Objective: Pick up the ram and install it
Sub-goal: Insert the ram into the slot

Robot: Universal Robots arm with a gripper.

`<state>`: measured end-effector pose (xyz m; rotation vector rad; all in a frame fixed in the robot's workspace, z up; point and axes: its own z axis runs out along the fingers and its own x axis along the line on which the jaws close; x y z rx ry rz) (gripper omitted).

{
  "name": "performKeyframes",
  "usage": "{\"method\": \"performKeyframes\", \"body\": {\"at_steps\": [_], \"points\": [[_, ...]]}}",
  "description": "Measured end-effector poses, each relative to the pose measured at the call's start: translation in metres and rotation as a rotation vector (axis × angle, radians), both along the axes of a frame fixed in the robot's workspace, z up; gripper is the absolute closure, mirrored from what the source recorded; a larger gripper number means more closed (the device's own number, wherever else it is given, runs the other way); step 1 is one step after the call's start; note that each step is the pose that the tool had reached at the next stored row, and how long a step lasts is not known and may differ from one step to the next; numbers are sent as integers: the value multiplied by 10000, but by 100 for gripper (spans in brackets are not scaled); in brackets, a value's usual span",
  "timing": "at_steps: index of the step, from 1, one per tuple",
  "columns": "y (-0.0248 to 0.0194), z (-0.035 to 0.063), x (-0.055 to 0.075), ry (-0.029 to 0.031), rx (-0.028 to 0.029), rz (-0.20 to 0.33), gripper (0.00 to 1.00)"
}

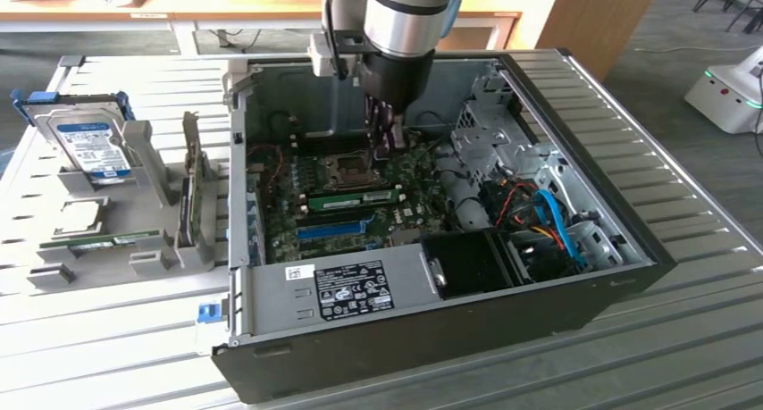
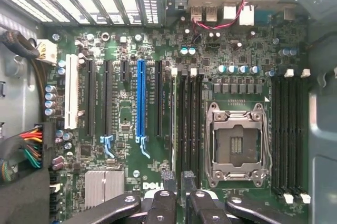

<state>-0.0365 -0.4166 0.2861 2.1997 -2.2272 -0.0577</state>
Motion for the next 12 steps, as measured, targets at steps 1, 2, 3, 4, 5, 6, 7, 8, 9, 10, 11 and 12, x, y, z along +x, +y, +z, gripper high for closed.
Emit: {"method": "performKeyframes", "body": {"at_steps": [1, 2, 3, 4, 5, 6, 7, 8, 9, 10, 11, 12], "points": [[0, 13, 0, 0, 0, 0, 81], [0, 25, 0, -1, 0, 0, 81], [0, 38, 0, 0, 0, 0, 81], [0, 53, 0, -1, 0, 0, 81], [0, 67, 0, 0, 0, 0, 81], [0, 80, 0, 0, 0, 0, 81], [0, 94, 0, 0, -1, 0, 81], [0, 106, 0, 0, -1, 0, 81], [0, 120, 0, 0, 0, 1, 81], [0, 133, 0, 0, -1, 0, 81], [0, 147, 0, 0, -1, 0, 81], [0, 159, 0, 0, 0, 0, 81]]}}
